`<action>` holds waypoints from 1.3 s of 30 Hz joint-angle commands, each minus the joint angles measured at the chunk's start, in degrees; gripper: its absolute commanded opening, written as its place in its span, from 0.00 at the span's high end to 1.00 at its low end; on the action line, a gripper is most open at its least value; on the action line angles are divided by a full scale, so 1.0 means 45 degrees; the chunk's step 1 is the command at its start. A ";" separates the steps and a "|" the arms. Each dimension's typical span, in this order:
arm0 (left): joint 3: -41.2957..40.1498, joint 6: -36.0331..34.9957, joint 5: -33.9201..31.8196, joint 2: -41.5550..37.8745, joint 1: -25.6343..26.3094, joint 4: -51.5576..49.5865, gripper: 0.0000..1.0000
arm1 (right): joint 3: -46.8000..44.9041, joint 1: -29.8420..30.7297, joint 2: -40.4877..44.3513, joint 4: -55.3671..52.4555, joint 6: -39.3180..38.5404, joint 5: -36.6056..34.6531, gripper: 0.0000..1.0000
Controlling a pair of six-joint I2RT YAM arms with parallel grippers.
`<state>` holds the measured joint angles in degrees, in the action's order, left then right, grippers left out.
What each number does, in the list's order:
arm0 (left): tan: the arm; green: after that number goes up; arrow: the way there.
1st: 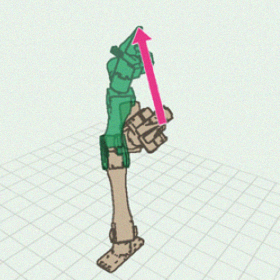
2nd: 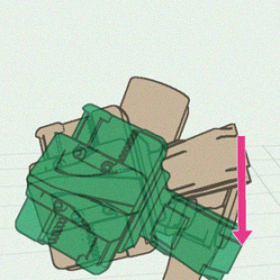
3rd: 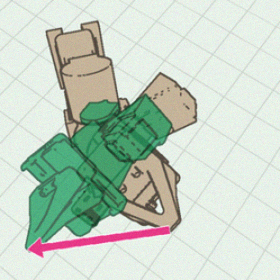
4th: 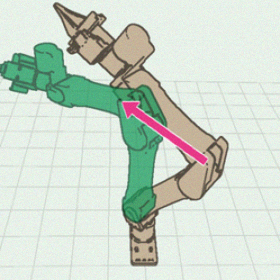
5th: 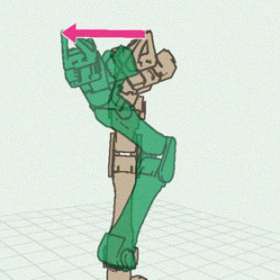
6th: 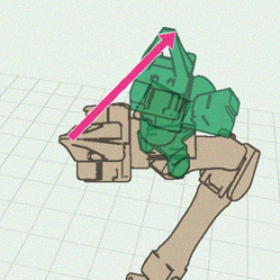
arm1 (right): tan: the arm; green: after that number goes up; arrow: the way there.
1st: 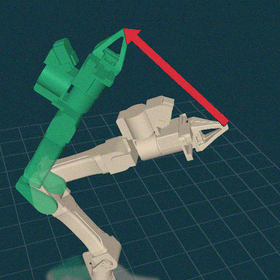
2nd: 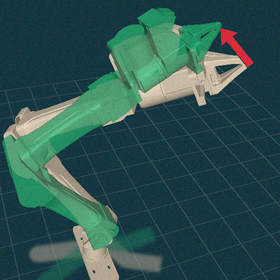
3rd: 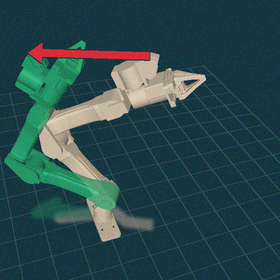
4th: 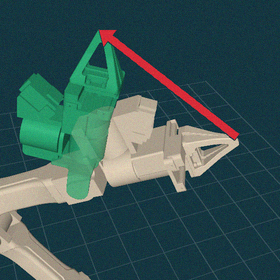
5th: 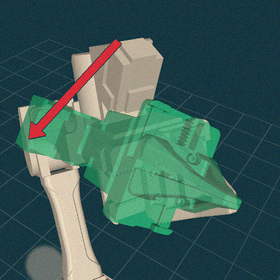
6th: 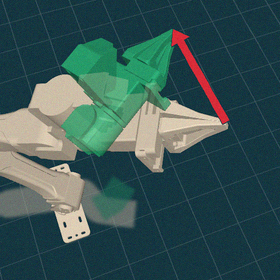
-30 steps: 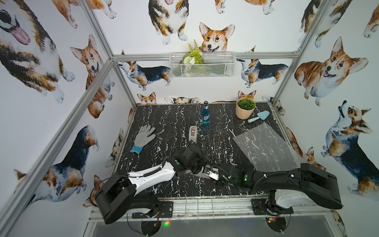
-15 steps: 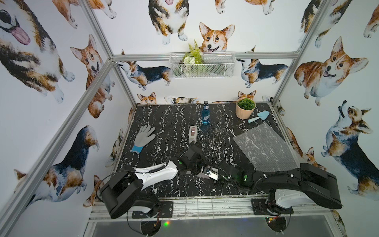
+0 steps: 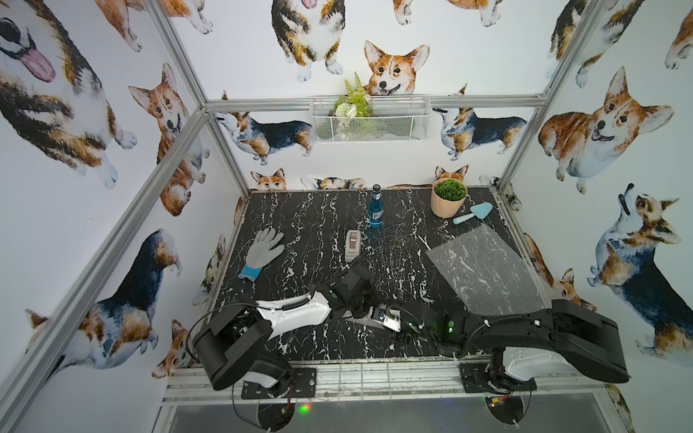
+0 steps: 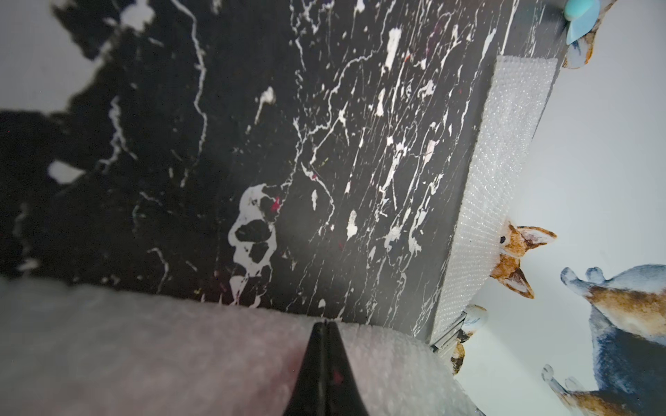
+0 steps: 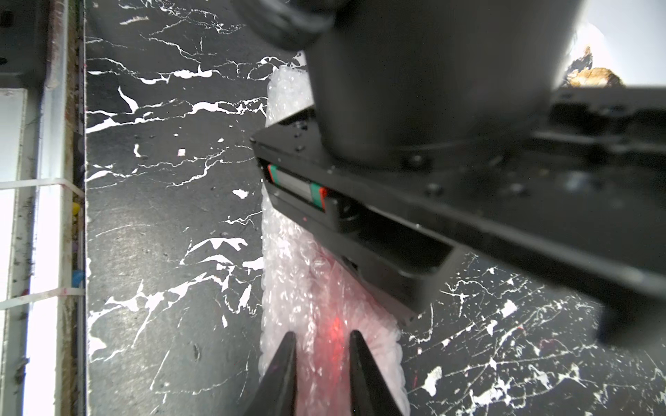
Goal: Wrap wine bottles in bubble wrap
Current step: Stick the tape on the bubble wrap.
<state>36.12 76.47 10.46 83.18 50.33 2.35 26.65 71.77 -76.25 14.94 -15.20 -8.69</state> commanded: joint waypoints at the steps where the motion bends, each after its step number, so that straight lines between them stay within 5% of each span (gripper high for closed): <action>1: -0.0281 -0.0279 -0.0526 0.0367 0.0105 -0.1368 1.00 | -0.0176 0.0048 -0.0058 -0.2268 0.0391 0.0563 0.72; 9: 0.0045 -0.0910 -0.0954 0.0689 0.0125 -0.1947 1.00 | -0.0337 0.0011 0.0890 -0.2319 0.0689 0.0328 0.55; 25: 0.0630 -0.1211 -0.0896 0.0071 0.0125 -0.2265 1.00 | -0.0409 -0.1562 0.4087 -0.3197 0.1816 0.1463 0.44; 39: 0.2157 -0.2782 -0.1256 -0.0755 -0.0410 -0.3939 0.68 | 0.0105 -0.3101 0.5169 -0.3993 0.2956 0.2690 0.24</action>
<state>43.18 68.31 6.61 80.99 49.12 -10.35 25.93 59.37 -54.02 -1.28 -4.89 0.62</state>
